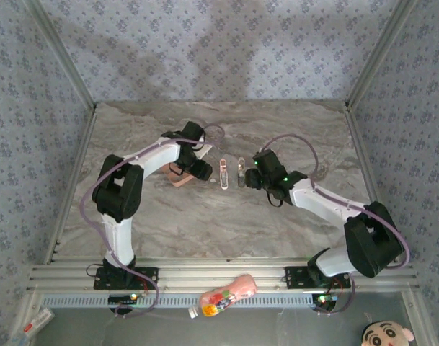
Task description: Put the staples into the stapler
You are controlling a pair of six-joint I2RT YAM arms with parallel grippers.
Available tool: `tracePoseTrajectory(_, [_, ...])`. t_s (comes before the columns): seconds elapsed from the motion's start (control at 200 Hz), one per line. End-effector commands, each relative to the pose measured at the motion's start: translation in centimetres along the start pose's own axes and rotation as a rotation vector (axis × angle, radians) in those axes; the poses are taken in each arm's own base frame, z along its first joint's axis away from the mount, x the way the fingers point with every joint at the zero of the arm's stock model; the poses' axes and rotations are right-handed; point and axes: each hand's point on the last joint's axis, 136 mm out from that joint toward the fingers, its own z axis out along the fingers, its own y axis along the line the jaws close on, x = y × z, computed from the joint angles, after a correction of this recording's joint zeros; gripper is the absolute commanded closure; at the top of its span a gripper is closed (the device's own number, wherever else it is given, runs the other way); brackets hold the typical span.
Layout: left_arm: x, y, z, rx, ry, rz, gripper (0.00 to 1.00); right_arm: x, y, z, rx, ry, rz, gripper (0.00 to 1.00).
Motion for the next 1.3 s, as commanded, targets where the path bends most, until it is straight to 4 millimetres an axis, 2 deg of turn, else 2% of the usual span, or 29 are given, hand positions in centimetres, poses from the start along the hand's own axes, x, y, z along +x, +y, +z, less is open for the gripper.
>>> tracePoseTrajectory(0.0, [0.9, -2.4, -0.4, 0.066, 0.052, 0.091, 0.33, -0.3, -0.4, -0.7, 0.010, -0.032, -0.004, 0.47])
tracePoseTrajectory(0.29, [3.0, -5.9, -1.1, 0.150, 0.105, 0.167, 0.35, -0.6, -0.1, -1.4, -0.020, -0.051, -0.005, 0.48])
tracePoseTrajectory(0.525, [5.9, -9.1, -1.8, 0.246, 0.136, 0.191, 0.35, -0.5, 0.5, -1.9, -0.037, -0.053, -0.012, 0.49])
tracePoseTrajectory(0.725, [8.4, -11.3, -2.2, 0.265, 0.146, 0.211, 0.35, -0.1, 2.0, -2.5, -0.070, -0.036, -0.051, 0.50])
tracePoseTrajectory(0.86, [8.9, -12.1, -3.2, 0.279, 0.095, 0.177, 0.35, 0.3, 3.0, -2.9, -0.077, -0.021, -0.084, 0.50])
tracePoseTrajectory(0.95, [8.8, -11.8, -4.4, 0.264, 0.037, 0.141, 0.33, 0.4, 3.7, -3.3, -0.083, -0.012, -0.106, 0.50])
tracePoseTrajectory(1.064, [7.4, -10.9, -6.4, 0.223, -0.113, 0.081, 0.30, 0.4, 5.2, -3.7, -0.103, 0.001, -0.135, 0.50])
tracePoseTrajectory(1.189, [6.4, -8.0, -8.7, 0.152, -0.274, -0.062, 0.25, 0.4, 7.5, -3.7, -0.132, 0.030, -0.188, 0.51])
tracePoseTrajectory(1.294, [6.6, -4.9, -10.2, 0.112, -0.404, -0.203, 0.22, 0.8, 9.6, -3.3, -0.150, 0.077, -0.236, 0.52])
